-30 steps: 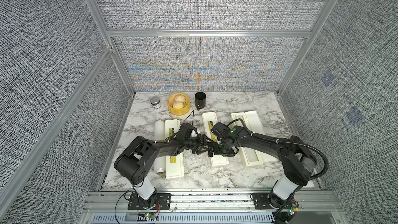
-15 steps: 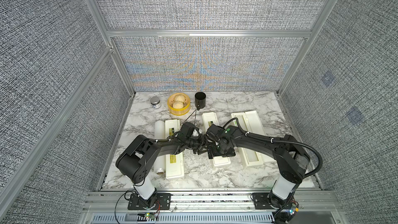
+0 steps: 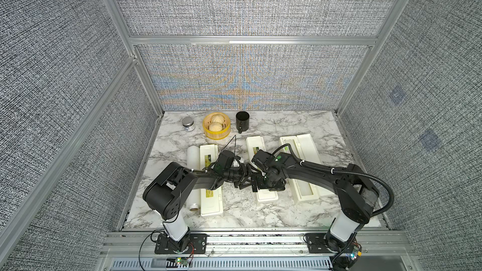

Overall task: Put plastic wrap rolls into dispensers
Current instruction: Close the lid on the plastic wrap cutting box.

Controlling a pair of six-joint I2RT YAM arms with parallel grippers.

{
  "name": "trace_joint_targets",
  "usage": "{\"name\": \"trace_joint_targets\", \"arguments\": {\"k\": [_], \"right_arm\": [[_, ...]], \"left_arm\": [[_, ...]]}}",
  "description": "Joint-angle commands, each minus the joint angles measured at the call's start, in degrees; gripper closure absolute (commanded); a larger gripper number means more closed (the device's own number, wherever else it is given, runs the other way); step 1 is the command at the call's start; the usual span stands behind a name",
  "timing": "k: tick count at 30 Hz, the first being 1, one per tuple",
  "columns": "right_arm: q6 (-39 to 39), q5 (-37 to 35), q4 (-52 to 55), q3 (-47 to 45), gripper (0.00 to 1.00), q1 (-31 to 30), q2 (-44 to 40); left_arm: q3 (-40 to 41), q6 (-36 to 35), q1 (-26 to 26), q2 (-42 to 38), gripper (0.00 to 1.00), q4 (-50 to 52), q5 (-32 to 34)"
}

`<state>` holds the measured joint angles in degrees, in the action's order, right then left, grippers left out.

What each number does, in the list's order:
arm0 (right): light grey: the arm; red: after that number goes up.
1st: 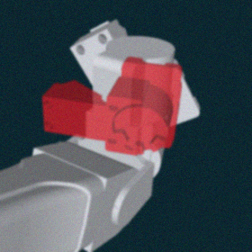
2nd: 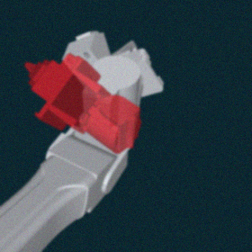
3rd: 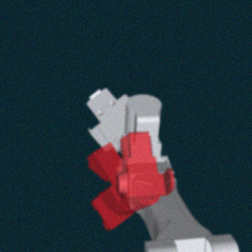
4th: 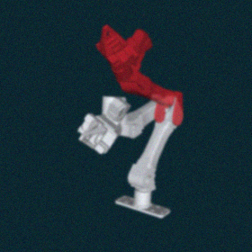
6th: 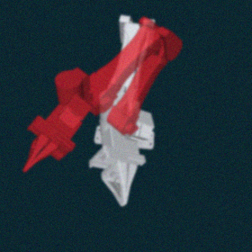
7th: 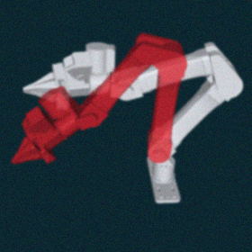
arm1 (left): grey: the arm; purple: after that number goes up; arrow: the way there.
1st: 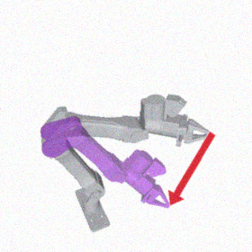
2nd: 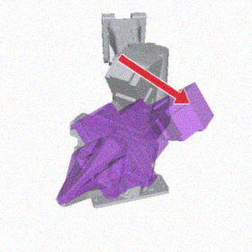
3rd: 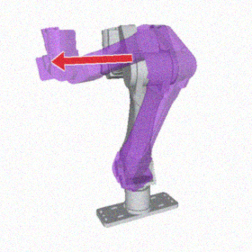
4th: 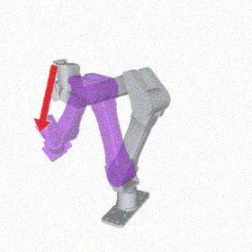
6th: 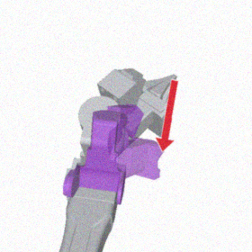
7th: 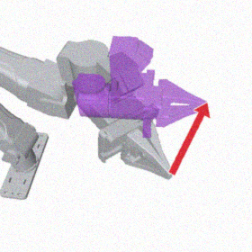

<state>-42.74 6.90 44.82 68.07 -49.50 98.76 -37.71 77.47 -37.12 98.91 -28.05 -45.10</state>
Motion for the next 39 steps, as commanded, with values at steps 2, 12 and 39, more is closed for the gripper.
{"name": "trace_joint_targets", "arguments": {"k": [2, 12, 39], "right_arm": [[1.15, 6.7, -4.52, 0.66, 0.01, -0.08, -1.72], [2.18, 8.02, -4.79, -2.55, 0.01, 1.65, -4.7], [0.97, 26.82, -27.27, -26.47, 0.11, 12.94, -14.65]], "left_arm": [[-0.16, 0.39, -0.93, -0.34, 0.26, 2.46, -0.03], [-3.32, -8.09, -0.93, -0.57, 0.33, 17.05, 3.26], [-4.03, -14.57, -1.02, -0.02, 0.35, 28.72, 7.75]]}}
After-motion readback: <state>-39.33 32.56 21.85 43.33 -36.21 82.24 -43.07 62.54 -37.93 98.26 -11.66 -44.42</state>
